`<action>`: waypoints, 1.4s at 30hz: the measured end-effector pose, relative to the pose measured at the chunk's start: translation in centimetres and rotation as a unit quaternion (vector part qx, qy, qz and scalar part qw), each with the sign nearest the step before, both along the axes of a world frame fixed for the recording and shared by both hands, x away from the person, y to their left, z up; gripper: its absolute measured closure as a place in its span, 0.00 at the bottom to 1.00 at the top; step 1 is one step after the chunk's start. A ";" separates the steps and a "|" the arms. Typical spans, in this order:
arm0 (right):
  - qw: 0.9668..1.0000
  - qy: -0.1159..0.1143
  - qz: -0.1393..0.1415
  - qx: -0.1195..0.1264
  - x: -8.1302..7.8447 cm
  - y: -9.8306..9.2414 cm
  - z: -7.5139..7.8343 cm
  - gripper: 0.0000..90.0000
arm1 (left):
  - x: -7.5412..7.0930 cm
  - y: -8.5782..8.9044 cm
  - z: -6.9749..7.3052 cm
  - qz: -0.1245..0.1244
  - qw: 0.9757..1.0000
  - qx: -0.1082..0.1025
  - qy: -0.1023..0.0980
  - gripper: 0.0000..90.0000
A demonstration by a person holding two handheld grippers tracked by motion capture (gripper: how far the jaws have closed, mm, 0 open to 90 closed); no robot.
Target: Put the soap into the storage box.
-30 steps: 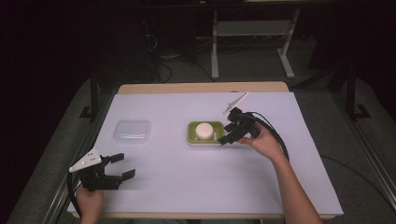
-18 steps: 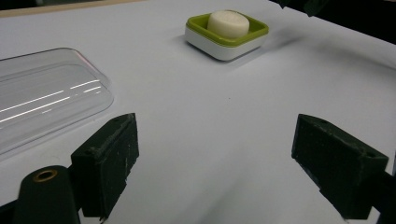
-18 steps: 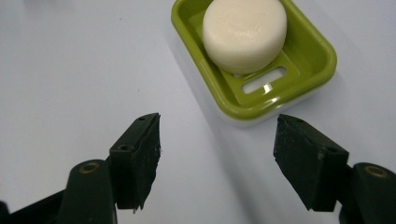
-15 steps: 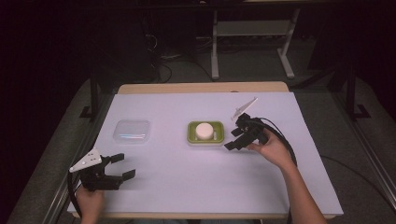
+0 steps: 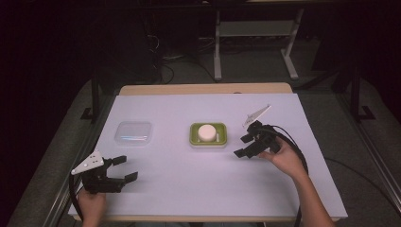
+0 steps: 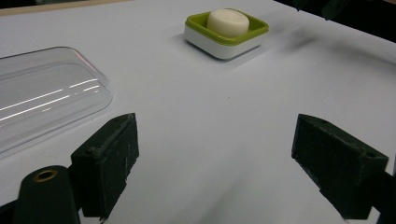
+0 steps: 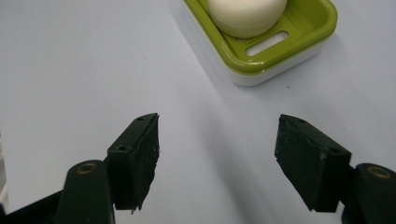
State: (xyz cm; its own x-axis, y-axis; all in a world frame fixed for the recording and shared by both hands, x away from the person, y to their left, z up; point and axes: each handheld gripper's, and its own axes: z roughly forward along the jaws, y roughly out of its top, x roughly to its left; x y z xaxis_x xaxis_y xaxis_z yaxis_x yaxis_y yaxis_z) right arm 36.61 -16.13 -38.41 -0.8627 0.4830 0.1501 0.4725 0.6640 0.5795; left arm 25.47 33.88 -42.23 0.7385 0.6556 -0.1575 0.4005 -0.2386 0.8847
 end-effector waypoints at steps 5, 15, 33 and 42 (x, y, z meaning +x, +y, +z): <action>1.000 0.003 -0.005 0.000 -0.6 -0.5 -0.2 0.32 | 0.0 -0.1 0.0 0.001 1.000 -0.003 0.001 0.16; 1.000 0.002 -0.013 0.006 -2.0 -1.8 -0.7 0.32 | 0.0 -0.1 0.0 0.002 1.000 -0.005 0.002 0.16; 0.999 0.013 -0.036 0.014 -4.1 -4.6 -2.4 0.31 | 0.0 -0.2 -0.1 0.001 1.000 0.001 0.002 0.16; 0.999 0.010 -0.042 0.015 -5.3 -5.5 -2.7 0.31 | 0.1 -0.2 -0.1 -0.001 1.000 0.002 0.006 0.16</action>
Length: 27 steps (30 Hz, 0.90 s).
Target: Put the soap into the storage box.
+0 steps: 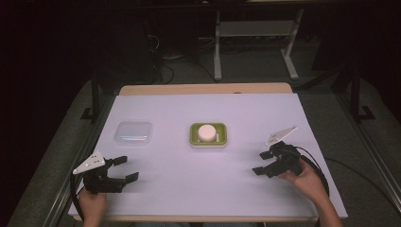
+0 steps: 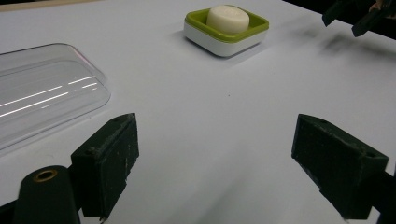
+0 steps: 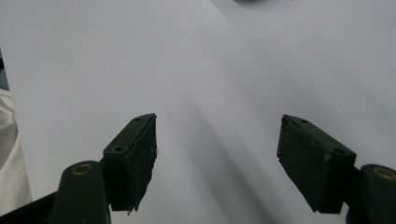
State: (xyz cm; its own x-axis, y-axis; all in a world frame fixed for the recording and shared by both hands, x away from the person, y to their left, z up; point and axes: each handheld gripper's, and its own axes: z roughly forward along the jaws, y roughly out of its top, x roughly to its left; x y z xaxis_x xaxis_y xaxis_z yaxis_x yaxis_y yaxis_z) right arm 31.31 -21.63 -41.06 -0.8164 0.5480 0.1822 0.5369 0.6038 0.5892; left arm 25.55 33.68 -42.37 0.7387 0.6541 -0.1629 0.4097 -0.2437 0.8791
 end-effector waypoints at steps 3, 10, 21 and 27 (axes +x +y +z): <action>1.000 0.002 -0.003 0.000 -0.4 -0.3 -0.1 0.31 | 0.0 -0.1 0.0 0.000 1.000 -0.001 -0.001 0.16; 1.000 0.004 -0.009 0.006 -1.4 -0.9 -0.6 0.30 | 0.0 -0.1 0.0 0.000 1.000 -0.001 0.001 0.16; 1.000 -0.006 -0.013 0.018 -3.3 -1.5 -1.1 0.30 | 0.1 -0.1 0.0 0.000 1.000 -0.001 0.004 0.16; 0.999 -0.016 -0.028 0.039 -4.6 -2.0 -1.9 0.30 | 0.2 -0.1 0.1 -0.003 1.000 0.000 0.006 0.16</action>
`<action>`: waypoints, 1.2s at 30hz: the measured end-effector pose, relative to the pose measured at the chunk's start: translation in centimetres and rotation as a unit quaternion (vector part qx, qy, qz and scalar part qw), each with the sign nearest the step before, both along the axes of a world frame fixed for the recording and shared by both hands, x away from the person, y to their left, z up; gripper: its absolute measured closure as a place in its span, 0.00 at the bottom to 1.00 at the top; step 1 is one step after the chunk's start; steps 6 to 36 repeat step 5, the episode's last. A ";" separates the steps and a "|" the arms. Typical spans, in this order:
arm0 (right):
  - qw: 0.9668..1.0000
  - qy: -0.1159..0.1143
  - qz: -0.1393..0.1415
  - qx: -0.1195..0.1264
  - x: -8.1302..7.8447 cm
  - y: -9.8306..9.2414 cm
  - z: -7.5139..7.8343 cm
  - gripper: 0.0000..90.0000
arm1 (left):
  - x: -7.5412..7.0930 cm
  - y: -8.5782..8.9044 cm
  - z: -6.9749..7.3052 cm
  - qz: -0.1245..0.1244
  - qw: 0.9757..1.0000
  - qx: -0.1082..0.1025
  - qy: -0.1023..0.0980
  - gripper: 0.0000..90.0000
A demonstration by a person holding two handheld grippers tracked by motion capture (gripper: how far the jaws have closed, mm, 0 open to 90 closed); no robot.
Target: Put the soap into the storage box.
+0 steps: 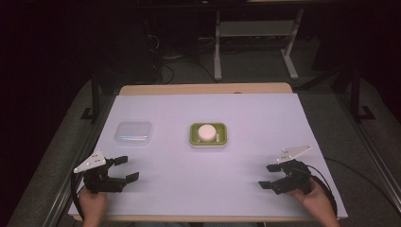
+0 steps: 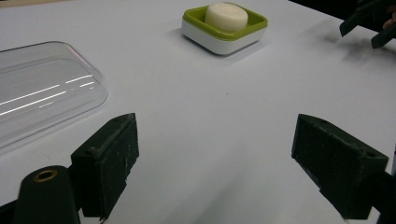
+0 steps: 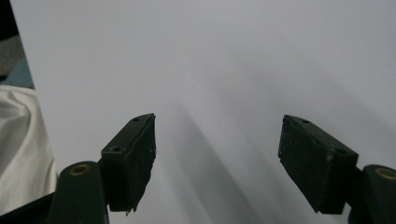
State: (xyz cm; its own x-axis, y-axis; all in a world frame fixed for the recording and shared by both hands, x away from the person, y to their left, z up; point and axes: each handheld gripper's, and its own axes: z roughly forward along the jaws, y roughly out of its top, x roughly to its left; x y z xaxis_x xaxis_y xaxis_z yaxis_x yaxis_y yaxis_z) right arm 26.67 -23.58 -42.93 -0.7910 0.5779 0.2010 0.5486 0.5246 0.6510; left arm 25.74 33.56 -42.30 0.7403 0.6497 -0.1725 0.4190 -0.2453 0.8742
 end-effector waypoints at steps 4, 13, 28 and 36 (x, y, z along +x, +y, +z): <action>1.000 -0.001 0.004 -0.007 -0.7 0.4 -0.1 0.29 | 0.1 0.0 0.0 0.001 1.000 0.002 0.001 0.16; 1.000 0.003 0.004 -0.006 -0.7 0.5 0.0 0.29 | 0.1 -0.1 0.0 0.001 1.000 0.002 0.000 0.16; 1.000 0.003 0.004 -0.006 -0.7 0.5 0.0 0.29 | 0.1 -0.1 0.0 0.001 1.000 0.002 0.000 0.16; 1.000 0.003 0.004 -0.006 -0.7 0.5 0.0 0.29 | 0.1 -0.1 0.0 0.001 1.000 0.002 0.000 0.16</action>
